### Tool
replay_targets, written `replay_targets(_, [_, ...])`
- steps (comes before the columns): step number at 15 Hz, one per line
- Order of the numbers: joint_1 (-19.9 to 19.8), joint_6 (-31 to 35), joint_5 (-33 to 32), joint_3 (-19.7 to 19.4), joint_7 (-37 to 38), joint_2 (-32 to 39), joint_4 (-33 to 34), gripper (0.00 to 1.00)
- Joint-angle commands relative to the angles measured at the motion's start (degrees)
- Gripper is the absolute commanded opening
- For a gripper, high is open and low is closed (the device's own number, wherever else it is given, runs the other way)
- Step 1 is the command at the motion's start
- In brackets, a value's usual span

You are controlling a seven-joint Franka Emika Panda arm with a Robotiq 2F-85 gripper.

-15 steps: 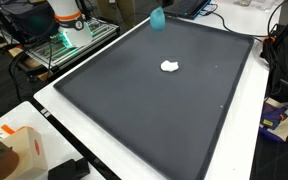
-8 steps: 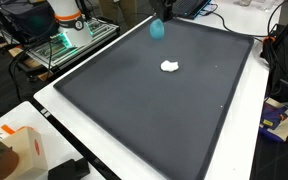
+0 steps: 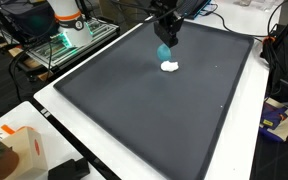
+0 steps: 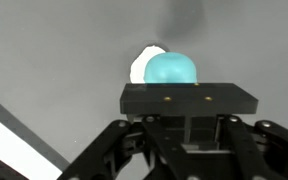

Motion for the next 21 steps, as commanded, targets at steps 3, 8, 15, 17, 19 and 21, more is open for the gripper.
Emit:
replay_targets(3, [-1.3,3.2,0.8,1.6,-1.7,-0.5,-2.5,0.22])
replay_targets(8, [-1.1,5.9,0.9,2.5,-2.0,0.9,-1.7,0.22])
replay_targets(15, [-0.6,8.8,-3.8,3.1,2.5,7.9,1.6,0.22])
replay_targets(17, [-0.4,4.6,-6.1,3.2,5.7,10.1,4.0,0.22])
replay_targets(19, [-0.4,-0.3,-8.2,3.2,9.3,13.5,7.5,0.22])
replay_targets(21, [-0.7,-3.0,-8.0,3.7,10.9,16.7,10.6,0.22])
